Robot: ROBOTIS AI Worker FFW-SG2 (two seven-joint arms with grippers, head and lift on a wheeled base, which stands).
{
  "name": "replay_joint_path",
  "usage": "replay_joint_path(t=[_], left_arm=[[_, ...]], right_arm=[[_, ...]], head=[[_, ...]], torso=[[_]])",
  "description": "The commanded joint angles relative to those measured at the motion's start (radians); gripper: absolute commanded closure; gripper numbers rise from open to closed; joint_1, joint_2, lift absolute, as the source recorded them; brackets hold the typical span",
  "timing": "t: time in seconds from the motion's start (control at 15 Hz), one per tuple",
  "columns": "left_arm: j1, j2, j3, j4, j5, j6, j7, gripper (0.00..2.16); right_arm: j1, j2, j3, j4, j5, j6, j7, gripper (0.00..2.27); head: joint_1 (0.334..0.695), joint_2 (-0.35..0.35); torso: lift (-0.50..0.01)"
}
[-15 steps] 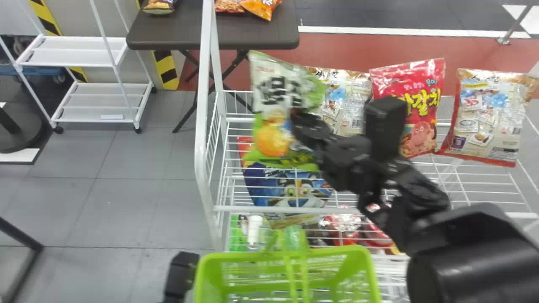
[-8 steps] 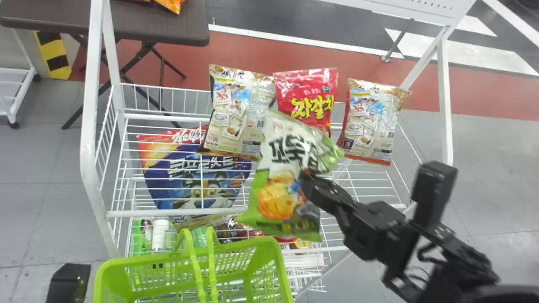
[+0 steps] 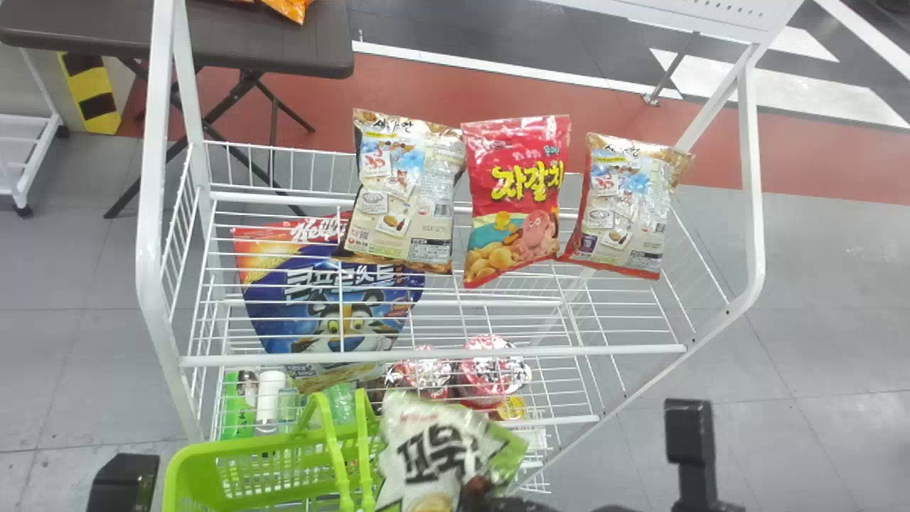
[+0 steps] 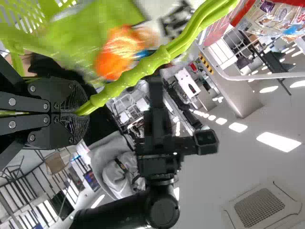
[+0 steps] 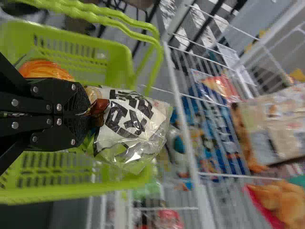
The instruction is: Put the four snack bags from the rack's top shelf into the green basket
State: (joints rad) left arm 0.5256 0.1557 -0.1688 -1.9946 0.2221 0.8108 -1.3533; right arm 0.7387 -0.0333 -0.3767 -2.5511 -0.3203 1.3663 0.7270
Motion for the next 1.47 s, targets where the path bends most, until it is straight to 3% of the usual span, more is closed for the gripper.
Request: replay_joint_path(t=[0.0, 0.07, 0.13, 0.2, 0.27, 0.47, 0.67, 1.0, 1.2, 1.4], left_arm=[[0.004, -0.002, -0.003, -0.003, -0.003, 0.002, -0.001, 1.58], [0.01, -0.002, -0.003, -0.006, -0.007, 0.002, -0.001, 1.58], [0.011, -0.002, -0.003, -0.01, -0.009, 0.002, -0.001, 1.58], [0.017, -0.001, -0.001, -0.021, -0.01, 0.008, -0.003, 1.58], [0.022, -0.001, 0.0, -0.029, -0.023, 0.023, -0.009, 1.58], [0.03, -0.001, 0.009, -0.052, -0.033, 0.078, -0.021, 1.58], [0.03, -0.001, 0.003, -0.072, -0.059, 0.143, -0.035, 1.58], [0.017, -0.001, -0.003, -0.079, -0.084, 0.192, -0.052, 1.58], [0.011, -0.001, -0.001, -0.069, -0.082, 0.186, -0.05, 1.58], [0.007, -0.001, 0.011, -0.053, -0.076, 0.17, -0.061, 1.58]], right_arm=[[0.004, -0.013, 0.055, 0.028, 0.026, 0.007, -0.005, 2.03], [-0.005, -0.023, 0.091, 0.045, 0.058, 0.004, -0.02, 1.94], [-0.018, -0.028, 0.122, 0.066, 0.081, 0.001, -0.024, 1.45], [-0.039, -0.028, 0.14, 0.092, 0.098, -0.005, -0.024, 0.22], [-0.059, -0.03, 0.153, 0.109, 0.105, -0.02, -0.024, 0.0], [-0.094, -0.028, 0.194, 0.144, 0.135, -0.216, -0.008, 0.05], [-0.162, -0.017, 0.242, 0.21, 0.159, -0.41, -0.038, 0.06], [-0.348, -0.004, 0.394, 0.517, 0.214, -1.011, -0.383, 0.08], [-0.489, 0.032, 0.464, 0.735, 0.221, -1.198, -0.535, 0.09], [-0.604, 0.034, 0.527, 0.885, 0.28, -1.272, -0.67, 0.09]], head=[[0.695, -0.35], [0.695, -0.35], [0.695, -0.35], [0.695, -0.35], [0.695, -0.35], [0.695, -0.35], [0.695, -0.35], [0.695, -0.35], [0.695, -0.329], [0.695, -0.27]], torso=[[0.0], [0.0], [0.0], [0.0], [0.0], [0.0], [0.0], [0.0], [0.0], [0.0]])
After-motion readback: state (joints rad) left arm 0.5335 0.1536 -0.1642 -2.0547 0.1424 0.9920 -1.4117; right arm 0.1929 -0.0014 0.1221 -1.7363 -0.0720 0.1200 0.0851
